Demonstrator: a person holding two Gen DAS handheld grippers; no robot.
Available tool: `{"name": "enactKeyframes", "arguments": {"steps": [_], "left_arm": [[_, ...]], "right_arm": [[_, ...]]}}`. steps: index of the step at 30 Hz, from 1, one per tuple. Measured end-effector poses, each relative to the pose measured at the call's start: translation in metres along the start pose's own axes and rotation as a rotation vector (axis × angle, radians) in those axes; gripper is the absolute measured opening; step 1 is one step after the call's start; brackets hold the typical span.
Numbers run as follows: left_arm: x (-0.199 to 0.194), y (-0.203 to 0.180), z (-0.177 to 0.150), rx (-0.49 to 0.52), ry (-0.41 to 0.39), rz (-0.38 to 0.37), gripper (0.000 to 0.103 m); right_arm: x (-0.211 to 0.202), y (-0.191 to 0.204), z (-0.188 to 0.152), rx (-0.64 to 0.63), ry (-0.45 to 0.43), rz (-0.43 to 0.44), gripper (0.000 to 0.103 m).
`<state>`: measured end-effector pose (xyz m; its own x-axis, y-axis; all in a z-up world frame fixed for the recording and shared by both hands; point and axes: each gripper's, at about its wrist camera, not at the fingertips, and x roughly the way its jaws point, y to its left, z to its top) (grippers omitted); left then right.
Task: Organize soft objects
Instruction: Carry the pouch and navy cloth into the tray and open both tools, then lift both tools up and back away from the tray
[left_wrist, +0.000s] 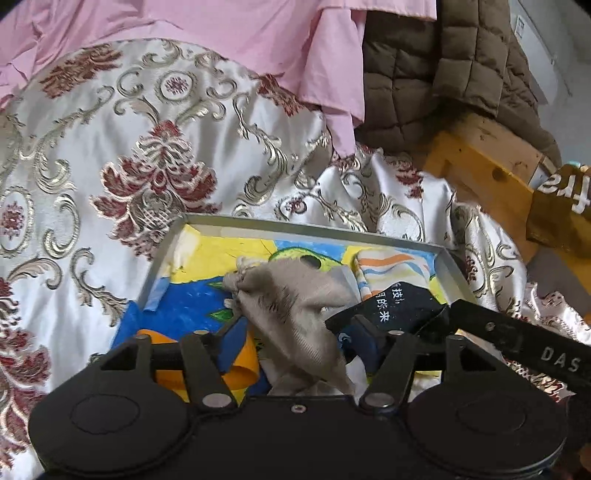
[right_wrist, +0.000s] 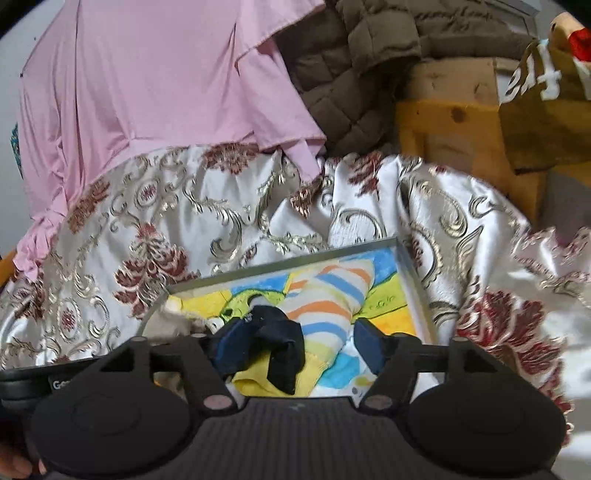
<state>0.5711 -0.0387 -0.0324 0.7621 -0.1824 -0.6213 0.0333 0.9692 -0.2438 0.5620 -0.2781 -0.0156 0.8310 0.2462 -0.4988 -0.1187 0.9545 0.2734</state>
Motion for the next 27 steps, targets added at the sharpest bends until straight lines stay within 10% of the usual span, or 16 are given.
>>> {"name": "enactKeyframes", "arguments": {"steps": [10,27], "left_arm": [[-0.087,-0.007,-0.002,0.011,-0.149,0.027,0.091],[-0.246,-0.037,-0.053,0.027,-0.358,0.032,0.102]], "right_arm": [[-0.08,0.012,0.01,-0.022,-0.152,0.029,0.102],[-0.218,0.047,-0.034,-0.139,-0.289,0.041,0.103]]}}
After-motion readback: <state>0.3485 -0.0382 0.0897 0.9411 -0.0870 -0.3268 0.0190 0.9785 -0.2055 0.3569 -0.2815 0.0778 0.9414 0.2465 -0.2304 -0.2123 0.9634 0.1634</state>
